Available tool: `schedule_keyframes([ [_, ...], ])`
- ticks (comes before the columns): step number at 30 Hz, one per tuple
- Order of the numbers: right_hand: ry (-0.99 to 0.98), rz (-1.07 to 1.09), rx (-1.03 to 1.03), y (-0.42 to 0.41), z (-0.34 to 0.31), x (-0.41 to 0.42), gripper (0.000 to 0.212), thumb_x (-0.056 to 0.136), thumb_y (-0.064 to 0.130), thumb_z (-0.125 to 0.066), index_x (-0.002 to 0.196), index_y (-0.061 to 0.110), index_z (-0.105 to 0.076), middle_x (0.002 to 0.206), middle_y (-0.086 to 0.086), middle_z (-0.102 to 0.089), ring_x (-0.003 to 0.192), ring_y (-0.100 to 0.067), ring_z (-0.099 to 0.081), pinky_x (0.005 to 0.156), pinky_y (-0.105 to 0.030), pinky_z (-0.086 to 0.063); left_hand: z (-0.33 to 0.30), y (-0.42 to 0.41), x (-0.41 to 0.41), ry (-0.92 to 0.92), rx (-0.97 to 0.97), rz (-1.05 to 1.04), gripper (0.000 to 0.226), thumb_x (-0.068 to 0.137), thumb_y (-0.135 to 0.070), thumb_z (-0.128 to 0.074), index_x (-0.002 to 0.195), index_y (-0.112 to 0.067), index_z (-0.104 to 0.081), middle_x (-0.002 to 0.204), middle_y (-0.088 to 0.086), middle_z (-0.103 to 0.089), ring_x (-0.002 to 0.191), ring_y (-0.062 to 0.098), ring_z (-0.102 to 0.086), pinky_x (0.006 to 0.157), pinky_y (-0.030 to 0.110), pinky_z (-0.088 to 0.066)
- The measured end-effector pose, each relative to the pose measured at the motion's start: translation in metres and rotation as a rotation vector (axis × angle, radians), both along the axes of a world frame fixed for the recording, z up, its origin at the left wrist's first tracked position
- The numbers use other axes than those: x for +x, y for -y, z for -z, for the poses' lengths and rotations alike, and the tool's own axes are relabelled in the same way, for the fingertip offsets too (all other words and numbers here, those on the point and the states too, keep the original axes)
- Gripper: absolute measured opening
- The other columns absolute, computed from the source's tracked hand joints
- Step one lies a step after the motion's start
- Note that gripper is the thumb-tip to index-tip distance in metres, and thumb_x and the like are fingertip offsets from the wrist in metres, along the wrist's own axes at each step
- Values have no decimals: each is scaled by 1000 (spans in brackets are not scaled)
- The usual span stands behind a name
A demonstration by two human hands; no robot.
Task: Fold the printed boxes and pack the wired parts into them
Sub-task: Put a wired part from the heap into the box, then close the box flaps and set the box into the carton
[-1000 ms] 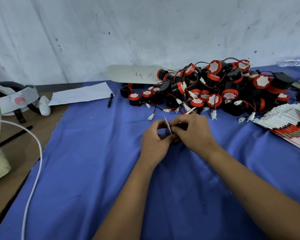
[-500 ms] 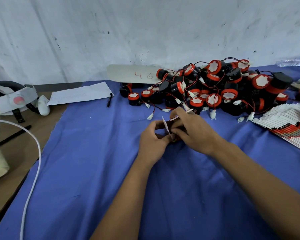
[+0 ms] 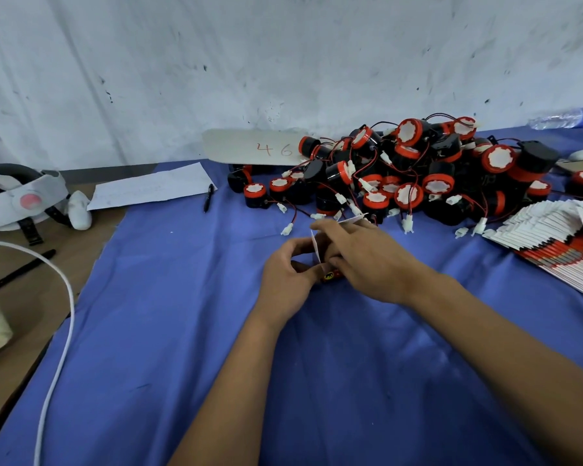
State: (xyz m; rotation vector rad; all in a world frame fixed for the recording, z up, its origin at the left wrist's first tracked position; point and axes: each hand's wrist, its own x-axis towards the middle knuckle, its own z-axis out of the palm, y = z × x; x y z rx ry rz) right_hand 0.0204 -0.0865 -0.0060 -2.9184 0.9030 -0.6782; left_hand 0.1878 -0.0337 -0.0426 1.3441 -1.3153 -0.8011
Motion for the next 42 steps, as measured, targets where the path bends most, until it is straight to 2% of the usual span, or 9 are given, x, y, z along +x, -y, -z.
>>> schedule_keyframes([
  [4, -10, -25, 63, -1, -5, 2, 68, 96, 10, -56, 157, 19, -27, 102, 9, -71, 110, -13, -58, 108, -35, -36, -1, -1, 0, 10, -2, 1, 37, 88, -10, -81, 122, -16, -68, 112, -6, -75, 75, 17, -72, 81, 48, -62],
  [7, 381, -5, 251, -5, -5, 0, 65, 94, 4, -59, 152, 24, -37, 96, 16, -74, 91, 2, -63, 84, -14, -45, -1, -2, 0, 13, -3, -11, 38, 85, -14, -84, 120, -18, -69, 110, -7, -76, 82, 22, -73, 83, 50, -61],
  [9, 532, 92, 194, -6, -6, -3, 53, 94, 4, -60, 140, 25, -44, 104, 15, -74, 103, 0, -63, 87, -16, -46, -1, -3, 0, 17, -11, -9, 39, 83, -14, -86, 118, -19, -70, 111, -8, -75, 83, 23, -73, 84, 50, -61],
  [12, 361, 203, -12, 2, -5, -6, 37, 93, 7, -60, 127, 20, -53, 115, 13, -71, 125, -12, -51, 104, -29, -33, 0, -4, 2, 15, -18, -9, 37, 85, -13, -84, 118, -20, -69, 113, -8, -75, 84, 24, -73, 85, 52, -60],
  [17, 250, 178, 162, 9, -3, -5, 44, 99, -2, -43, 137, 15, -57, 132, -3, -63, 126, -17, -51, 99, -34, -49, 1, -5, 4, 57, -73, -29, 47, 92, -12, -76, 129, -33, -58, 115, -2, -73, 79, 23, -72, 80, 47, -62],
  [22, 343, 155, 92, 7, -3, -7, 62, 81, -18, -45, 130, 15, -63, 124, -1, -68, 110, -19, -61, 89, -35, -53, 5, -2, 3, 279, -143, -51, 35, 92, -8, -75, 122, -26, -75, 114, -2, -69, 89, 16, -68, 84, 32, -56],
  [29, 734, 216, 162, 4, 11, -16, 32, 83, -3, -73, 108, 13, -62, 106, 7, -65, 98, -5, -62, 71, -14, -52, 7, 2, 2, 357, -250, -178, 10, 95, -20, -73, 98, -22, -81, 112, -6, -67, 108, 3, -59, 87, 14, -45],
  [35, 506, 142, 76, -2, 28, -14, 13, 89, 8, -75, 98, 16, -79, 92, 6, -76, 86, -10, -67, 77, -26, -55, 8, 2, -1, 283, -262, -119, 10, 96, -10, -68, 97, -18, -74, 98, -13, -71, 96, 3, -66, 81, 16, -52],
  [42, 726, 264, 178, -3, 32, -16, 44, 82, 6, -78, 108, 29, -50, 100, 11, -68, 77, -2, -71, 70, -24, -55, 6, 1, 1, 170, -193, -97, 17, 94, 0, -65, 92, -13, -76, 93, -16, -74, 94, 2, -68, 80, 15, -53],
])
